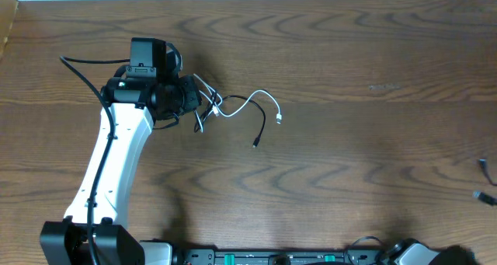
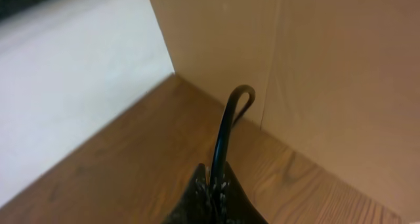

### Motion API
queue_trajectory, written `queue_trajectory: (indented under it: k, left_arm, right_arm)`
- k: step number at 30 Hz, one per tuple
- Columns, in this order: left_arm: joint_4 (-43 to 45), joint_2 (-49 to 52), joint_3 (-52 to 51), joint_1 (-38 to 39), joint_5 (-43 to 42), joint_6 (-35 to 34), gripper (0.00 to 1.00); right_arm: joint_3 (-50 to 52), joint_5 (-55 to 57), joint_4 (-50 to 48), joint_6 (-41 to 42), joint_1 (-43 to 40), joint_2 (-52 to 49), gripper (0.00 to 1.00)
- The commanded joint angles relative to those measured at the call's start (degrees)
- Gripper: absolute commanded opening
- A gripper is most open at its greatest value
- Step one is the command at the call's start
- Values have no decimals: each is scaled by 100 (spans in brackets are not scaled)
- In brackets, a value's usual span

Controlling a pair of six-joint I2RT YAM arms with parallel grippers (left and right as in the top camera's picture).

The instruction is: Untangle cables

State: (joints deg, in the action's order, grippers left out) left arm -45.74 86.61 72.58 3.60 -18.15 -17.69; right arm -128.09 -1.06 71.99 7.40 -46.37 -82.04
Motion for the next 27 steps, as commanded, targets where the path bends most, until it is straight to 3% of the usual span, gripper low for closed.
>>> queue_trajectory:
  k: [1, 16, 27]
  left_arm:
    - [-11, 37, -46, 4, -66, 120, 8]
    - [-35, 37, -46, 4, -66, 118, 8]
    - [-52, 37, -46, 4, -68, 116, 8]
  right_arm:
    - [-22, -179, 85, 70, -37, -791, 1]
    - [-20, -748, -59, 70, 280, -4065, 1]
    - [-20, -640, -1027, 72, 968, -4752, 4]
